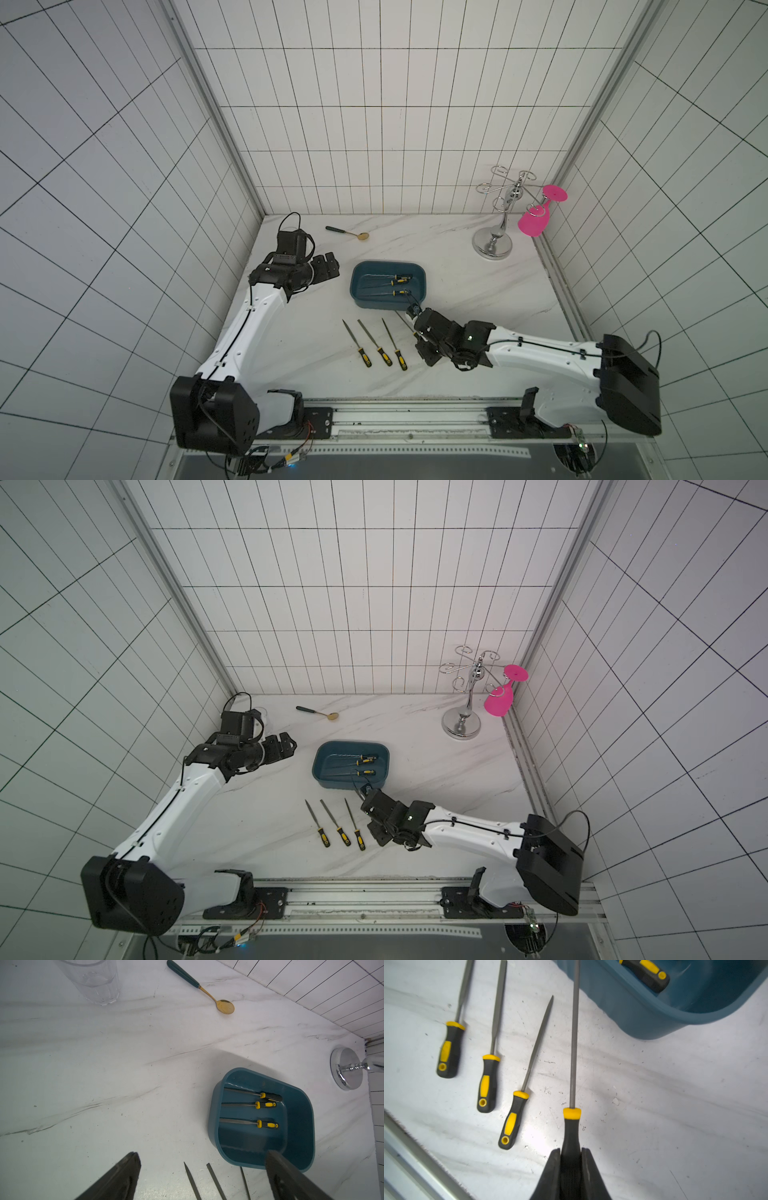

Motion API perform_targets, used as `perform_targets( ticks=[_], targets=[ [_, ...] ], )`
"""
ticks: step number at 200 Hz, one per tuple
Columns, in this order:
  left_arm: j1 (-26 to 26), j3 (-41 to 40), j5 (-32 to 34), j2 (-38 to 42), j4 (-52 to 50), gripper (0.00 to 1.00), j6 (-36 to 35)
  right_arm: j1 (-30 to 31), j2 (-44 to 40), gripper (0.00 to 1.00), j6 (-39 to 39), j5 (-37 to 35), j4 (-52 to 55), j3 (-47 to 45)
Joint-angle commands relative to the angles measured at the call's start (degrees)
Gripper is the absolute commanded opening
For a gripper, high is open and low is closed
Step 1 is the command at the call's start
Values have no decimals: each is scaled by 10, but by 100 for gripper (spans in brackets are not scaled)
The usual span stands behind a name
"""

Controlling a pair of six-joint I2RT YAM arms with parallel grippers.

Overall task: Put the file tool into the storage box
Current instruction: Place the file tool in the storage box.

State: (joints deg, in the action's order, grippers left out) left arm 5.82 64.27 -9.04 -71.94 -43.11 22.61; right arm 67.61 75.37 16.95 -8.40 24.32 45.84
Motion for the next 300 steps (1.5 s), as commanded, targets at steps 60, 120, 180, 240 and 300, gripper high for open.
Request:
perform_targets(
  ticks=[60,120,180,240,300],
  targets=[
    [-2,85,-53,-11,92,98,32,4,-78,10,-63,51,67,27],
    [-7,22,-125,-58,173,98,84,-37,-52,7,-159,3,13,66],
    [-13,24,-190,-87,165,98,105,-164,106,5,-292,130,21,197],
    [-20,22,-186,-88,162,98,107,-194,287,6,-363,156,59,329],
    [-18,23,-163,-100,144,98,99,-218,317,55,-333,181,64,374]
  ],
)
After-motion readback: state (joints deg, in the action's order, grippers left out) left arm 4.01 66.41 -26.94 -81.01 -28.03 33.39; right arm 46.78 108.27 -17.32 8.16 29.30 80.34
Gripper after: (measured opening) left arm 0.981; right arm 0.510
